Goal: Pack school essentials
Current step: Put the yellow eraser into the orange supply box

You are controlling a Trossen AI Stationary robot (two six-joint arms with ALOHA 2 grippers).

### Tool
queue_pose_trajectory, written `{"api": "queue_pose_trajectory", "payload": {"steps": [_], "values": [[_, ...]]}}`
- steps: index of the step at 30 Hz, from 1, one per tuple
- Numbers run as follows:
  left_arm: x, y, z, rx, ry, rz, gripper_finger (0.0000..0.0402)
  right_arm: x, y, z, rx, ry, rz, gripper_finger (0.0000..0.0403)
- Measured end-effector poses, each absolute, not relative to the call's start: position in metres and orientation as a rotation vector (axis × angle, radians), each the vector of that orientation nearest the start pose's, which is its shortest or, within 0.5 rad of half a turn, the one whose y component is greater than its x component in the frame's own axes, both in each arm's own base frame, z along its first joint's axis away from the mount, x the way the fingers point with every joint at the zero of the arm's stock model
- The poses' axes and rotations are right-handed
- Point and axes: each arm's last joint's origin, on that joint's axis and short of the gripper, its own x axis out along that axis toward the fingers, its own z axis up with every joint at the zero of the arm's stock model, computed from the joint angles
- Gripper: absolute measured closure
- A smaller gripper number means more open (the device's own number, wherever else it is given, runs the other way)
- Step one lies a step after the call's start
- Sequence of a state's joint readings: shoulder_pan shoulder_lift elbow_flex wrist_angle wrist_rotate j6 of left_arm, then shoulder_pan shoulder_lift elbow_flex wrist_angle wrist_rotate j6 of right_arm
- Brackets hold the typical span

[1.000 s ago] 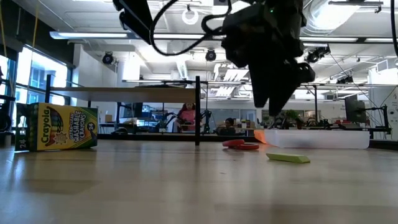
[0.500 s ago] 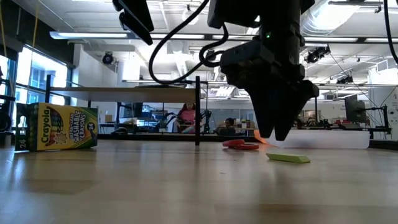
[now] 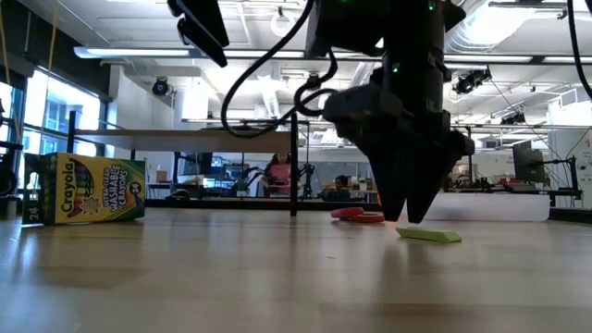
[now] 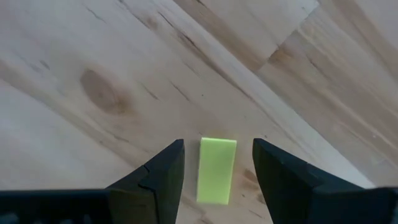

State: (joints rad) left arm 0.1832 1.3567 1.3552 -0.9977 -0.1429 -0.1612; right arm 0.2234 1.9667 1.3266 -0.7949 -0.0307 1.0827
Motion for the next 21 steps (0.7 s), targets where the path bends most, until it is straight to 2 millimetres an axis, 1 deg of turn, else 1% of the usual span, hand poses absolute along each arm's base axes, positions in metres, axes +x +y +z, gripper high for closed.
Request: {"api": "queue_pose_trajectory", "payload": {"steps": [4, 11, 21], "values": [[0.256, 0.052, 0.34, -0.166, 0.977, 0.379, 0.0087, 0.359, 0.083, 0.143, 0.732, 1.403, -0.583, 0.0225], [0.256, 0.052, 0.34, -0.151, 0.98, 0.372, 0.0087, 0.36, 0.083, 0.141, 0.761, 1.416, -0.591, 0.0229], [0.256, 0.052, 0.34, -0.14, 0.982, 0.368, 0.0087, 0.358, 0.087, 0.14, 0.781, 1.423, -0.61, 0.0293]]}}
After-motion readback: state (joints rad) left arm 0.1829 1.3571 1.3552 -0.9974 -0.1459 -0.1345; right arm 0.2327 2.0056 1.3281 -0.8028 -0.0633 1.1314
